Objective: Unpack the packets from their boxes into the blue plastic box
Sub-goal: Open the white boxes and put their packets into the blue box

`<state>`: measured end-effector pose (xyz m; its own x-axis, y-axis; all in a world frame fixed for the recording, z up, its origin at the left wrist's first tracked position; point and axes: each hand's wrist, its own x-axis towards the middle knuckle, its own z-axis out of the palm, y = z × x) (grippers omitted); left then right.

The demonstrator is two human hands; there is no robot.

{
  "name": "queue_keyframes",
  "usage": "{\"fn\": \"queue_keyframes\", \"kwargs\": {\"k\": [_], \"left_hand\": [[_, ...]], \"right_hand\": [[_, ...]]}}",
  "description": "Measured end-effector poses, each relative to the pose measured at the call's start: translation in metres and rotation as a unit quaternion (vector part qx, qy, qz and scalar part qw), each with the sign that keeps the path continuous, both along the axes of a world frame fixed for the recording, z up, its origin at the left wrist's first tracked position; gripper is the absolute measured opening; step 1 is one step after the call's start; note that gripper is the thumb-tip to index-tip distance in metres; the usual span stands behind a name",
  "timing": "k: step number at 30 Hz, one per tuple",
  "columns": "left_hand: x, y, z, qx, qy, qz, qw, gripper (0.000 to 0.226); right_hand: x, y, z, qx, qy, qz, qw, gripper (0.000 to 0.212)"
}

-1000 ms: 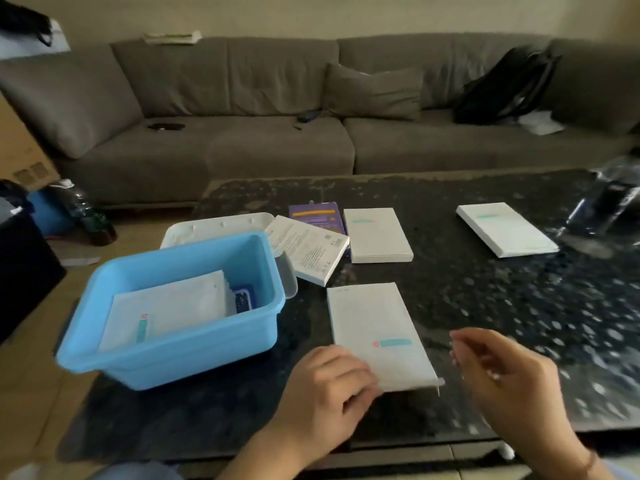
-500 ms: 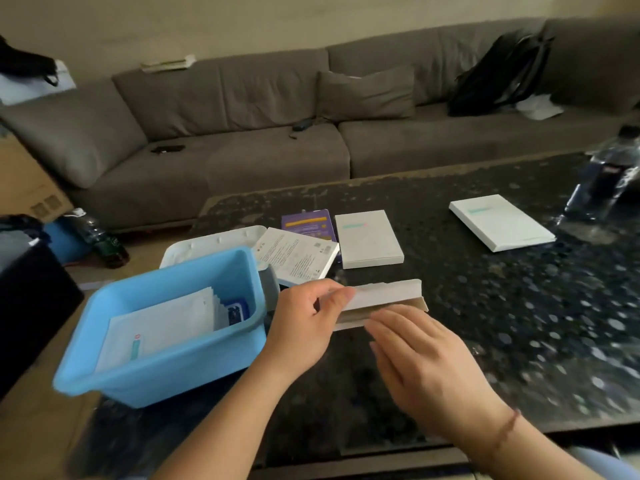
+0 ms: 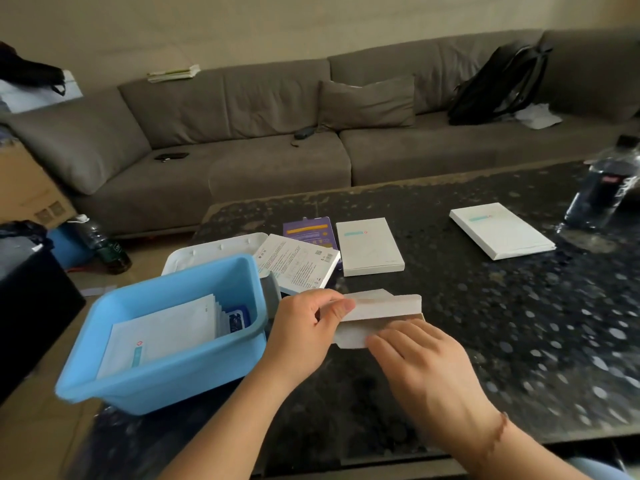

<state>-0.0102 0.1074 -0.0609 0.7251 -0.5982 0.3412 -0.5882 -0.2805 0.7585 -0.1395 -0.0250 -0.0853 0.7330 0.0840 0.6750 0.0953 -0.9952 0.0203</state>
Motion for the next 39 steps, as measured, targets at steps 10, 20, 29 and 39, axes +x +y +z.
{"fn": "queue_keyframes", "kwargs": {"k": [10, 20, 29, 39], "left_hand": [[-0.004, 0.007, -0.018, 0.073, 0.020, -0.072, 0.995, 0.035], [-0.018, 0.028, -0.060, 0.141, -0.030, -0.147, 0.978, 0.037], [-0.107, -0.030, -0.004, -0.145, -0.068, 0.160, 0.974, 0.103], [-0.065, 0.012, 0.046, -0.506, 0.507, 0.110, 0.689, 0.040]], "right_hand": [[-0.056, -0.007, 0.040, -0.013, -0.069, 0.052, 0.996, 0.019], [-0.048, -0.033, 0.127, 0.265, 0.133, -0.004, 0.955, 0.027], [0.028, 0.007, 0.167, 0.286, 0.230, -0.042, 0.929, 0.047], [0.022, 0.029, 0.122, 0.447, -0.020, 0.002, 0.894, 0.029]]}}
